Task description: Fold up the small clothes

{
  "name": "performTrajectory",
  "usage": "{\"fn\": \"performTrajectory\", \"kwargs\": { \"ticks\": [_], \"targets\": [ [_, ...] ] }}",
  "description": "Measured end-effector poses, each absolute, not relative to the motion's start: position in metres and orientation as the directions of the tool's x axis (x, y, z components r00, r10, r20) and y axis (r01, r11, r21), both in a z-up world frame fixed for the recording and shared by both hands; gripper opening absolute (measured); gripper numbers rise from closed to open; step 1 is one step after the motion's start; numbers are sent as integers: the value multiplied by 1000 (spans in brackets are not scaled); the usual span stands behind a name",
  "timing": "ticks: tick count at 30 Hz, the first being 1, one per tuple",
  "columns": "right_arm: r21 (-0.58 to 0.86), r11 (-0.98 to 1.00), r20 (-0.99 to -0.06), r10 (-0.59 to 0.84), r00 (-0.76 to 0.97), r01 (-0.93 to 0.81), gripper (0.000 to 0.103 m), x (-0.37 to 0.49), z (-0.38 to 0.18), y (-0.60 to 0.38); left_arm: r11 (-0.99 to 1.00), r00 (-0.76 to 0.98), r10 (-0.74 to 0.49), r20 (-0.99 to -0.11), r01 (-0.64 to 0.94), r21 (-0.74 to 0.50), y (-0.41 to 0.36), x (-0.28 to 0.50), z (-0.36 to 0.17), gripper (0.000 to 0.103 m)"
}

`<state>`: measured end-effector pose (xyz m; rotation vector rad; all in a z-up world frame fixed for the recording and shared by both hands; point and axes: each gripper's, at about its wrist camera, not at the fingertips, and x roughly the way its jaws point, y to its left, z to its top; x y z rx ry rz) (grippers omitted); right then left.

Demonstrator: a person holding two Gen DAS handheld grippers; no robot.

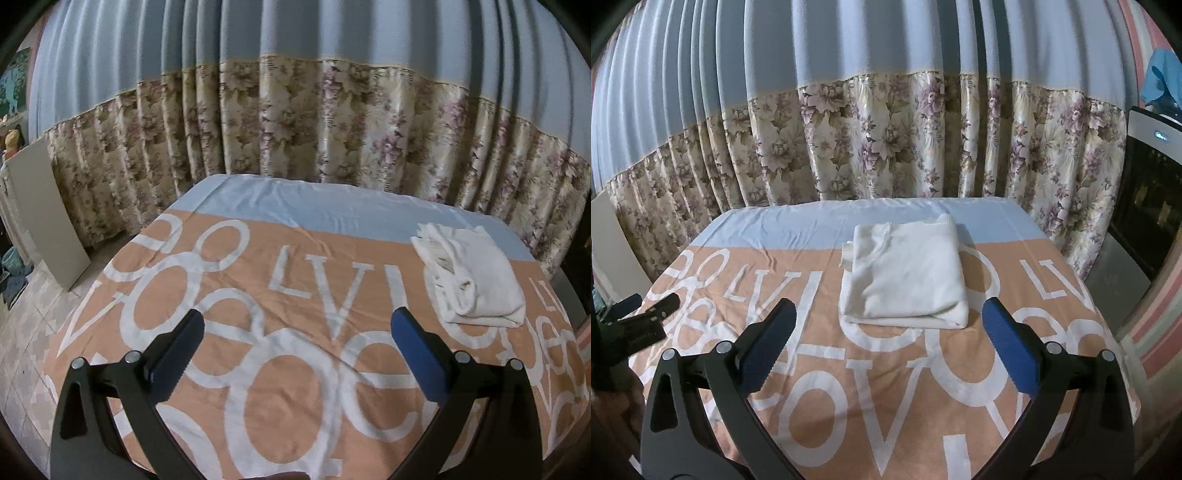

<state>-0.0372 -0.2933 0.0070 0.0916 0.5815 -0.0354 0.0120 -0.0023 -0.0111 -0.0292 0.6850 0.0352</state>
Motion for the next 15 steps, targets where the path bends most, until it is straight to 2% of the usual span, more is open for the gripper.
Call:
{"fn": "performTrajectory", "kwargs": {
  "ticks": [15],
  "targets": [
    [70,995,-562,-23,827,74,100,-33,-2,-297,998,769,17,-639,-56,-41,11,16,-13,101]
  ]
}}
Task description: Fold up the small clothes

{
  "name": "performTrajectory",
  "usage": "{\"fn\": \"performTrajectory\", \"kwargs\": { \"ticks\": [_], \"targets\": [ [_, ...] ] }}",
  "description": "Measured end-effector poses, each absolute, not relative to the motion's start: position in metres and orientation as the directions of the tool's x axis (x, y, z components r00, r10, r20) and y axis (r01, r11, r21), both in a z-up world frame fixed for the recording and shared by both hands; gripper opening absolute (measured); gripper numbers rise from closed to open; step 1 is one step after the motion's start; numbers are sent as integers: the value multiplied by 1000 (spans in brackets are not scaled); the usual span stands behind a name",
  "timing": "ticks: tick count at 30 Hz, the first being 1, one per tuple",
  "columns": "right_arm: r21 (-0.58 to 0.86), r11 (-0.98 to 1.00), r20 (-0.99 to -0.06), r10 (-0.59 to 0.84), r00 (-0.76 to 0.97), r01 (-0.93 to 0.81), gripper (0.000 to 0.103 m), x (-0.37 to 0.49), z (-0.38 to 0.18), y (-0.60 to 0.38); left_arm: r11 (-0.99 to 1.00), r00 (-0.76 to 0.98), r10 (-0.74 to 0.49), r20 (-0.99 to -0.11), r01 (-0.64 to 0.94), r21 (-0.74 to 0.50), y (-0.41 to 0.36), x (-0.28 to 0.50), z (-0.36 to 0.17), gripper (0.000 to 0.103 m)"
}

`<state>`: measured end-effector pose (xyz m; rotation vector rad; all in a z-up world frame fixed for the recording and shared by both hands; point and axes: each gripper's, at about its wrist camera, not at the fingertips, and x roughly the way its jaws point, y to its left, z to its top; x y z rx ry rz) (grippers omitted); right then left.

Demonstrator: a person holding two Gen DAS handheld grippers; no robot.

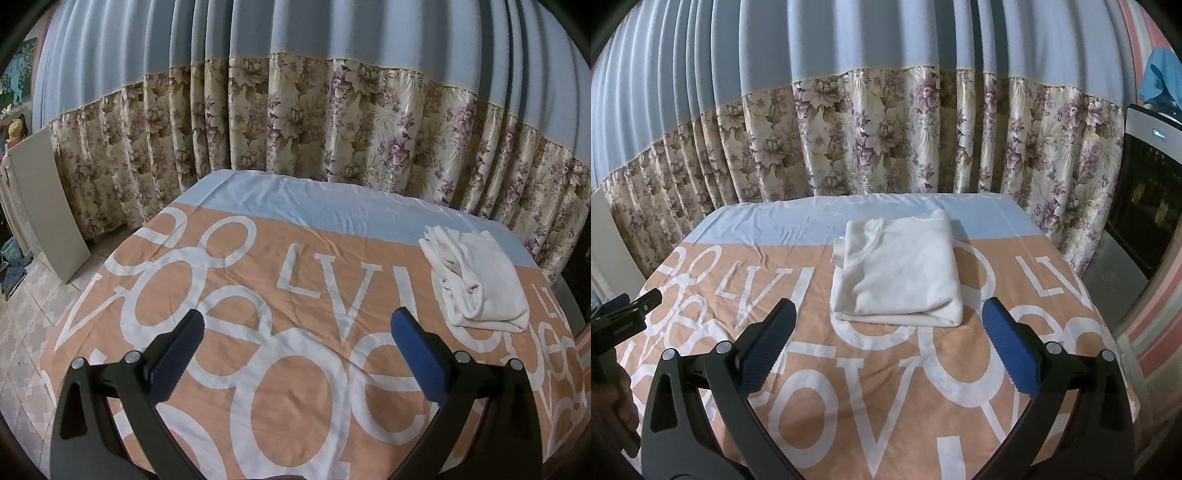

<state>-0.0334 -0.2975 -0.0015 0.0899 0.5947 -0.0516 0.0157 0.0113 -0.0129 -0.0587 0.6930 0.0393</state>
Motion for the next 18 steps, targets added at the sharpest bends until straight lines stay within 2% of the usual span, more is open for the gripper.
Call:
{"fn": "performTrajectory", "kwargs": {
  "ticks": [18],
  "targets": [
    [66,995,-565,-23,825,73,100,-30,-5,-297,998,765,16,-644,-53,-39,11,17,-17,101]
  ]
}}
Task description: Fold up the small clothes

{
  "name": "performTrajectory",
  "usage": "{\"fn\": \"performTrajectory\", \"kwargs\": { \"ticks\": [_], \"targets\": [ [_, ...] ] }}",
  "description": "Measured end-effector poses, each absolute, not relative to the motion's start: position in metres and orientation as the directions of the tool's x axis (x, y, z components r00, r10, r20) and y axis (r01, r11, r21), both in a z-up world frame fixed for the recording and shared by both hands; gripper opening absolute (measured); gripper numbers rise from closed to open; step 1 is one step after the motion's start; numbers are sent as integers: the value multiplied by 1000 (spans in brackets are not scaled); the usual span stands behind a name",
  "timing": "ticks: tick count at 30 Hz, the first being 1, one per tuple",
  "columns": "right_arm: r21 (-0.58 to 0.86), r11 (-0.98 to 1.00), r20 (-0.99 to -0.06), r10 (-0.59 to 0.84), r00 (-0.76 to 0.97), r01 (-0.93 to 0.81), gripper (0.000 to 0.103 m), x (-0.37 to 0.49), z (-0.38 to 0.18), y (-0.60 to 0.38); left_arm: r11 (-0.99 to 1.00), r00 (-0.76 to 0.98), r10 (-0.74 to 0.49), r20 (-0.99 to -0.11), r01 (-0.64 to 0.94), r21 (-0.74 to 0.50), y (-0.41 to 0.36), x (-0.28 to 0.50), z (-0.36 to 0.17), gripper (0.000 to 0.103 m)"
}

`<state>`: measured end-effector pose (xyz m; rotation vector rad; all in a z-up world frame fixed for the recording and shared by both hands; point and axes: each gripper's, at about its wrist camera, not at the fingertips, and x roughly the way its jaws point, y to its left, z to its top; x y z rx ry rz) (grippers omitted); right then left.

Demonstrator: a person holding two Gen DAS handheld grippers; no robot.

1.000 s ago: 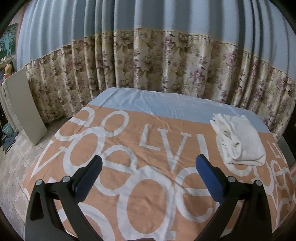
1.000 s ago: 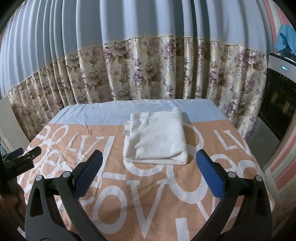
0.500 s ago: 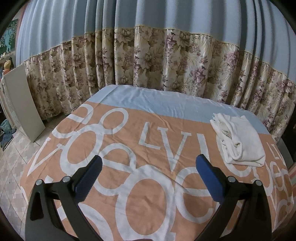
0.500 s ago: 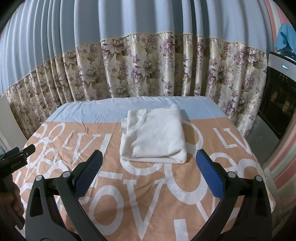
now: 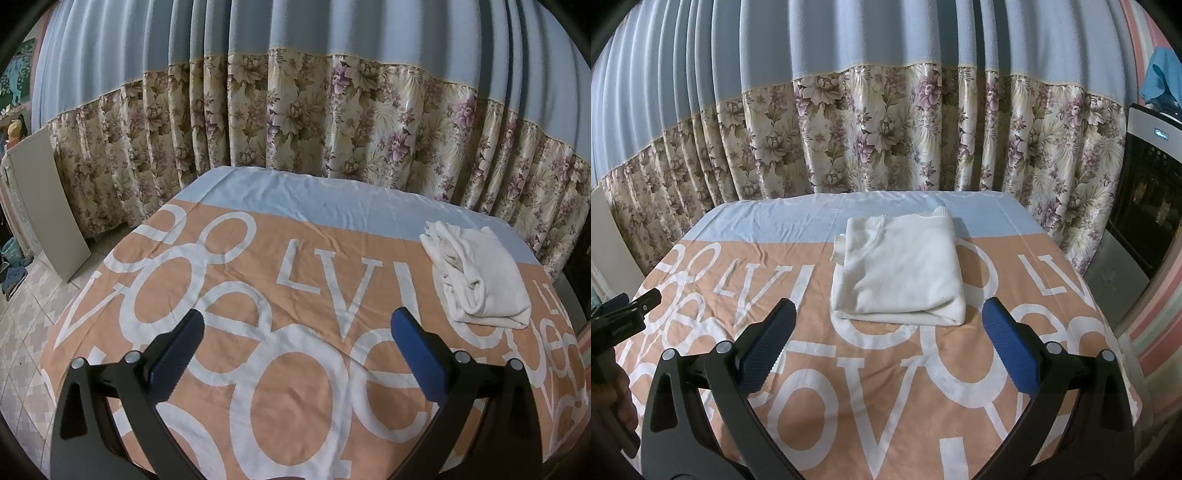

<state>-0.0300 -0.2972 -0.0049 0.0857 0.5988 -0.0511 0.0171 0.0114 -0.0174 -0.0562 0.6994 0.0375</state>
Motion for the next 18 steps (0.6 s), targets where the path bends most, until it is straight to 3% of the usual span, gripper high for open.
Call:
{"fn": "performTrajectory", "kwargs": {
  "ticks": [18],
  "targets": [
    [71,994,-570,-30,821,85,100,-26,-11,-303,999,763,13,-646,-40,-27,10,14,-20,102]
  ]
}}
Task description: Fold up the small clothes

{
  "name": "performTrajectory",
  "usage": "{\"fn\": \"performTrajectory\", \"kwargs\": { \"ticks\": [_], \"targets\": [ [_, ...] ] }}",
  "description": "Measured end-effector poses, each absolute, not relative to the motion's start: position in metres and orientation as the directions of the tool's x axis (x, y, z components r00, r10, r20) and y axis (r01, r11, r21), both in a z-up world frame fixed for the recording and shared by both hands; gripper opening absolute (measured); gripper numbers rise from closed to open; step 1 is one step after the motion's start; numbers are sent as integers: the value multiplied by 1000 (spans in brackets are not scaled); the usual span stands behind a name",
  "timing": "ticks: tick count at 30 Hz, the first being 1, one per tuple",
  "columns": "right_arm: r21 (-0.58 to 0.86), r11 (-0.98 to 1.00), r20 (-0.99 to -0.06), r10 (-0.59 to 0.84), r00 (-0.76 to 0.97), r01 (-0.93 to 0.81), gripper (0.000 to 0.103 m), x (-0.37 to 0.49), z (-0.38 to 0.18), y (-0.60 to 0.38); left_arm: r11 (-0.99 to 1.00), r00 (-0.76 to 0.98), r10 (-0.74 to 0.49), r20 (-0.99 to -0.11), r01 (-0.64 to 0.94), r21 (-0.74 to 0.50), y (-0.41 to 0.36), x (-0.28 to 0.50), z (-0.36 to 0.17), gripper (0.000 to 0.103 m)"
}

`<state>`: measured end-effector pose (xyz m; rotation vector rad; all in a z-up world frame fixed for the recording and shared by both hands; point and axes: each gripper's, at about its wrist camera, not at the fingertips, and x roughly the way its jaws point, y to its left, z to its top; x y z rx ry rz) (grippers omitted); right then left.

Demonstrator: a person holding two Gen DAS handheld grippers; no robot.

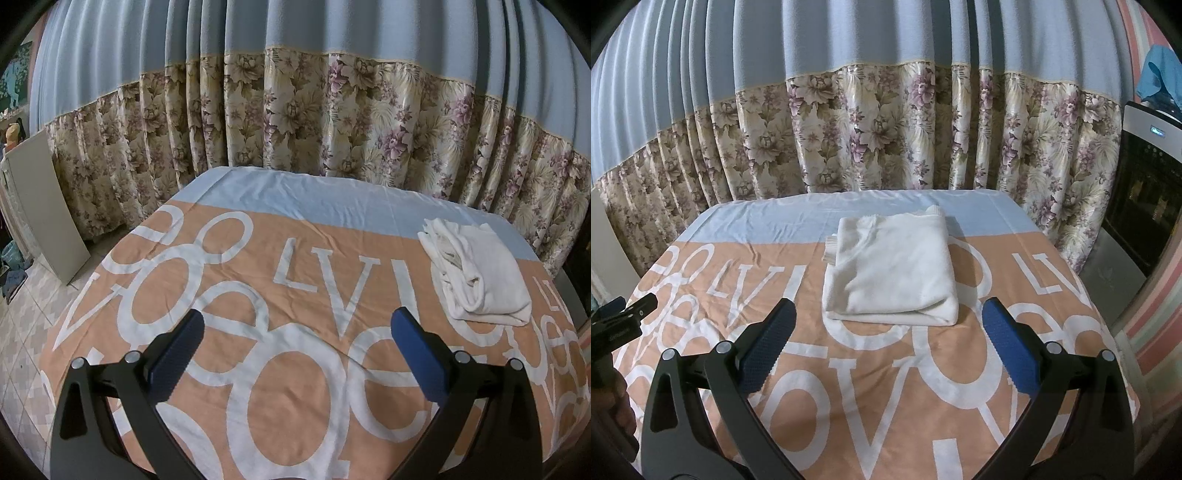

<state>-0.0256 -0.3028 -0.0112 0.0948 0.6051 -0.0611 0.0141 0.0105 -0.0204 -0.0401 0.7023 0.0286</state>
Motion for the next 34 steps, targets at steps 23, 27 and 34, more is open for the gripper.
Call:
{"fn": "performTrajectory", "kwargs": {
  "ticks": [23,27,34],
  "targets": [
    [70,994,-580,-27,814,82,100,-21,-16,-307,999,764,5,-645,-29,-27,10,17,-19,101],
    [70,994,-581,-26,813,81,100,-21,-15,-305,999,763,-15,-647,-13,-39,11,18,-20,101],
    [69,994,-588,-23,808,79,100,-16,-23,-305,999,753,-50,-657,29,-42,6,21,-24,101]
  ]
}}
